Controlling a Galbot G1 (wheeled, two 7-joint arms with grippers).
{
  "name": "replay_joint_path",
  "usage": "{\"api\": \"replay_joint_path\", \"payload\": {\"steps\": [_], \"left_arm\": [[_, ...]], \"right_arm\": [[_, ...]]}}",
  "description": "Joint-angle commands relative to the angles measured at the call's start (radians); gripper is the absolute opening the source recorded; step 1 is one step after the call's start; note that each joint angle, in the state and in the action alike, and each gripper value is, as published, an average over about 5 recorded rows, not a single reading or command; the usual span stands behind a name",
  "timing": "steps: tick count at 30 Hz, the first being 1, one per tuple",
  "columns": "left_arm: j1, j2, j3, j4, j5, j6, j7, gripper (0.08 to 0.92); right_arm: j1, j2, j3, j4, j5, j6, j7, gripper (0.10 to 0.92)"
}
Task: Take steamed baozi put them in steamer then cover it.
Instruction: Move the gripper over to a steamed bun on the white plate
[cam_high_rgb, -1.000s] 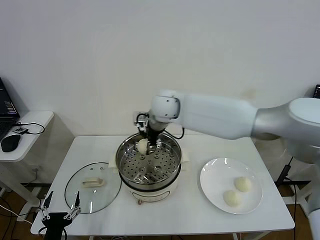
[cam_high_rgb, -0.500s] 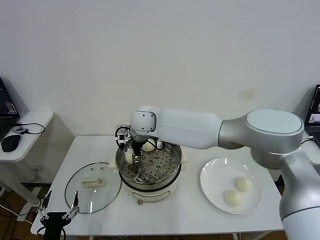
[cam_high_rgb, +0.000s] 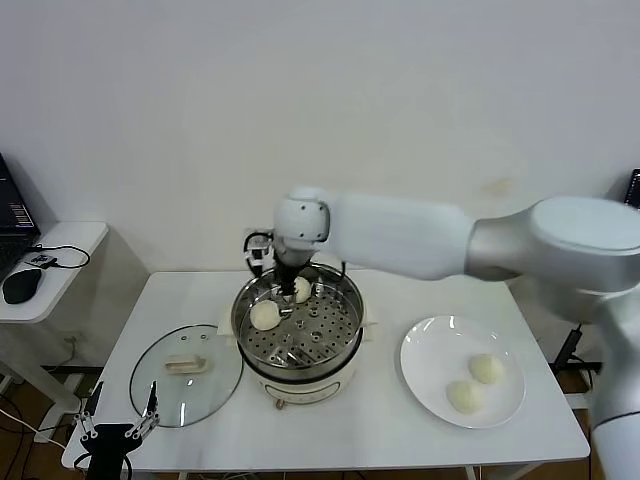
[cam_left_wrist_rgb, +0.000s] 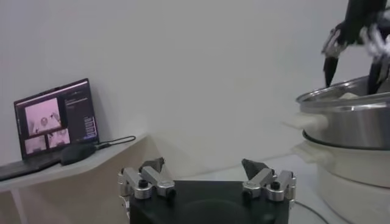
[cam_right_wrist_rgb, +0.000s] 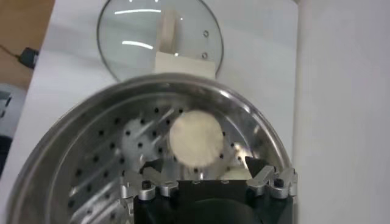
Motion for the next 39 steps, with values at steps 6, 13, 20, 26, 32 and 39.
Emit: {"api": "replay_joint_path", "payload": {"steps": [6, 13, 20, 26, 32, 39], "left_arm": [[0.007, 0.002, 0.010, -0.004, 0.006, 0.001, 0.001, 0.823], [0.015, 0.004, 0.021, 0.000, 0.015, 0.001, 0.002, 0.823], [0.019, 0.002, 0.023, 0.002, 0.023, 0.002, 0.002, 0.823], [0.027, 0.003, 0.020, 0.002, 0.022, 0.003, 0.002, 0.823], [0.026, 0.001, 0.024, 0.010, 0.025, 0.001, 0.001, 0.823], [0.020, -0.005, 0.035, 0.009, 0.029, 0.001, -0.001, 0.823]], "right_arm": [[0.202, -0.571, -0.110, 0.388, -0.207, 0.215, -0.270, 0.823], [0.064, -0.831, -0.086, 0.472, -0.380, 0.275, -0.273, 0.823], [-0.243, -0.945, 0.099, 0.475, -0.526, 0.322, -0.256, 0.823], [-0.510, -1.022, 0.313, 0.472, -0.608, 0.351, -0.254, 0.823], [-0.642, -1.045, 0.376, 0.477, -0.644, 0.348, -0.228, 0.823], [-0.669, -1.013, 0.368, 0.449, -0.660, 0.359, -0.182, 0.823]]}}
